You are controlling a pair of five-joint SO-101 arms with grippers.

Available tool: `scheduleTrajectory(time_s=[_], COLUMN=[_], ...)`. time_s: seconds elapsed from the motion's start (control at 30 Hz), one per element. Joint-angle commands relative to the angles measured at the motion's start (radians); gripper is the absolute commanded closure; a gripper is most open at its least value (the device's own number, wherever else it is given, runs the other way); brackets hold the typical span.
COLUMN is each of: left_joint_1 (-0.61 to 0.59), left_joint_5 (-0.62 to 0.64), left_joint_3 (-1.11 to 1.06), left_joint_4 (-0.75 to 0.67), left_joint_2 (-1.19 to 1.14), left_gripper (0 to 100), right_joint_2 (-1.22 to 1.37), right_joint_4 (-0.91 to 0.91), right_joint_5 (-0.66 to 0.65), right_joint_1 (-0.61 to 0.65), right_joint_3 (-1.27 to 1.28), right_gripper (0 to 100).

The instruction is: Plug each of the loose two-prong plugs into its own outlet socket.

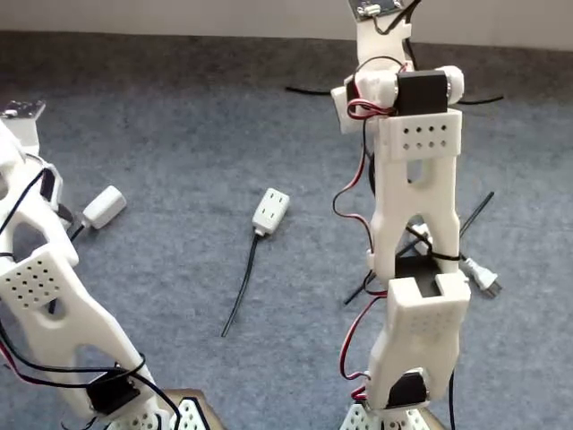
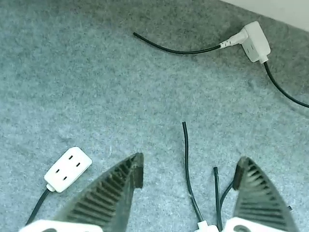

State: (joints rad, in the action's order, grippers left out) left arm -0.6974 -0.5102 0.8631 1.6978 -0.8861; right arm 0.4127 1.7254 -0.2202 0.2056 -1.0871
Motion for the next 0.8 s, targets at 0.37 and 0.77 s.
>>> scheduleTrajectory(time_s=[0.37,0.77], left_joint_1=[0.028,0.05], left_joint_5=[-0.003,-0.052], left_joint_3=[-0.064,-0.058], left_joint_4=[-0.11,-0.137], left_joint_2=[0.021,-0.12], left_gripper=[83,92], right_joint_2=[-0.058,-0.059], right_joint_4=[0.042,0.042], right_joint_5=[-0.006,-0.006], right_joint_1=[-0.012,-0.012], right_joint_3=[0.002,0.002], right_gripper=[70.5,70.5])
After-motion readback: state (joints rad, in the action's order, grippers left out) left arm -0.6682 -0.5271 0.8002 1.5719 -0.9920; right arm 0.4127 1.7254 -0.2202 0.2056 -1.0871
